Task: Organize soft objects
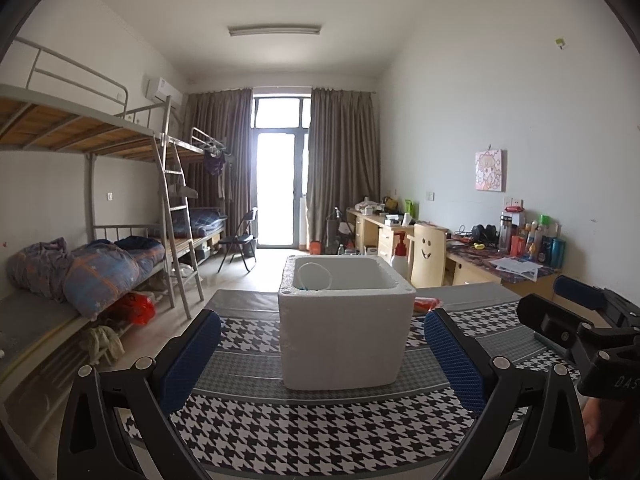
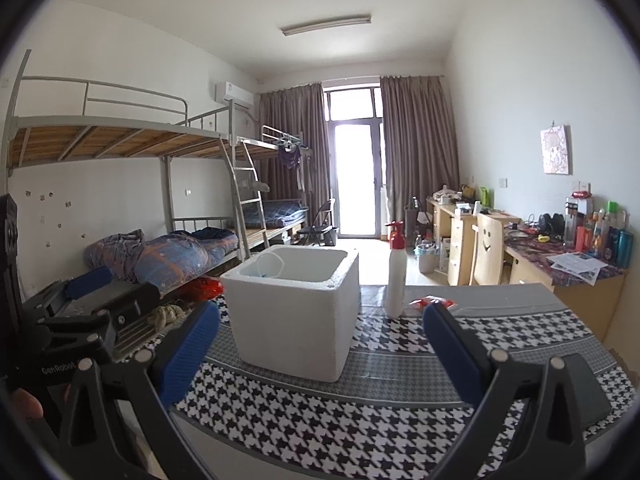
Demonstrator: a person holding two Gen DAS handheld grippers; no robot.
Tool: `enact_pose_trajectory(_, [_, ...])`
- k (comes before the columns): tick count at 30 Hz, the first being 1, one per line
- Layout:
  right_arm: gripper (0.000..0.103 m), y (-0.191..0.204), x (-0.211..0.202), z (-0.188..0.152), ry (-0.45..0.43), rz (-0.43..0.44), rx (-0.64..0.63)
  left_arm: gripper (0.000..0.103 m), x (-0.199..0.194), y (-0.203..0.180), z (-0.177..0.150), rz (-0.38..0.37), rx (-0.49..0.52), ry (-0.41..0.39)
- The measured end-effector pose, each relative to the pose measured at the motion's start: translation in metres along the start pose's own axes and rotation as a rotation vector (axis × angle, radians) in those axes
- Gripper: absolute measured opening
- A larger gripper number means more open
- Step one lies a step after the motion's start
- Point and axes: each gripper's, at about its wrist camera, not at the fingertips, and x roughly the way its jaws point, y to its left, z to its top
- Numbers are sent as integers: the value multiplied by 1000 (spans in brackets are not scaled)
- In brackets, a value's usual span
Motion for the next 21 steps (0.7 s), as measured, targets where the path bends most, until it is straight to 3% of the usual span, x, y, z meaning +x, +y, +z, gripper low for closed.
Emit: enact_pose_trajectory(21, [103, -3, -4, -11, 19, -57, 21, 102, -4, -2, -10, 14, 14, -2])
